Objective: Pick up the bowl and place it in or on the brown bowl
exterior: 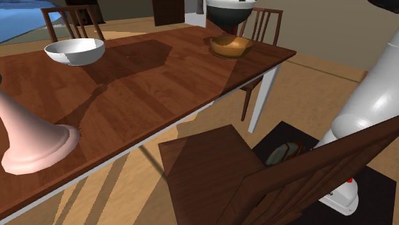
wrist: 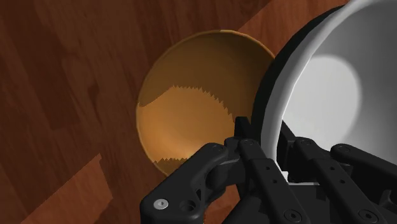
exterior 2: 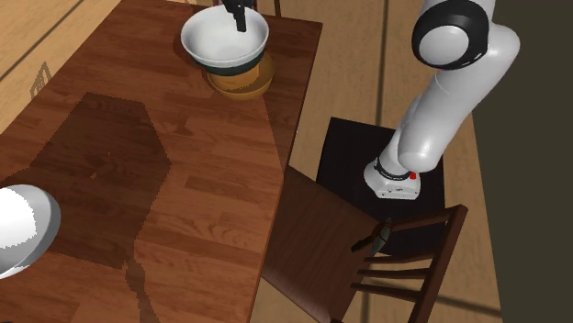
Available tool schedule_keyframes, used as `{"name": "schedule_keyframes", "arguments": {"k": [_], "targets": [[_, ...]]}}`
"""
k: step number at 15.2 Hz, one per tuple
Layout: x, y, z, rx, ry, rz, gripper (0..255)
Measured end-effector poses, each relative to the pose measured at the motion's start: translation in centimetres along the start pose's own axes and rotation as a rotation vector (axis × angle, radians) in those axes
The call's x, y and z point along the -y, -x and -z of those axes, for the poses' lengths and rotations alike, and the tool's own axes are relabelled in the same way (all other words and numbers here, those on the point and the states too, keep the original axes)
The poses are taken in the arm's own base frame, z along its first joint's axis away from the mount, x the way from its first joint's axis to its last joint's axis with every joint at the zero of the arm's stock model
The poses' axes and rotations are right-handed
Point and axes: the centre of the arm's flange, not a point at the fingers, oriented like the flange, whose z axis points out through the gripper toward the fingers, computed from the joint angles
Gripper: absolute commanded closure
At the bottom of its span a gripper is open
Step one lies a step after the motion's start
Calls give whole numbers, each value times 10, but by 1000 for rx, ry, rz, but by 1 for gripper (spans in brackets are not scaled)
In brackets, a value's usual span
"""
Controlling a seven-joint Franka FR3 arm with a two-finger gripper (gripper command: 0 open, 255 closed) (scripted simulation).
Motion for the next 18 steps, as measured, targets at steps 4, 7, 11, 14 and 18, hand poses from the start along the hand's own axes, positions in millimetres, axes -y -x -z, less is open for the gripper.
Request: {"name": "schedule_keyframes", "arguments": {"k": [4, 7, 11, 14, 18], "targets": [[-48, -21, 20, 0, 0, 0, 255], [-59, -29, 13, 1, 1, 1, 255], [-65, -31, -6, 1, 1, 1, 255], [-70, -33, -21, 1, 1, 2, 255], [-75, -36, -40, 1, 1, 1, 255]]}}
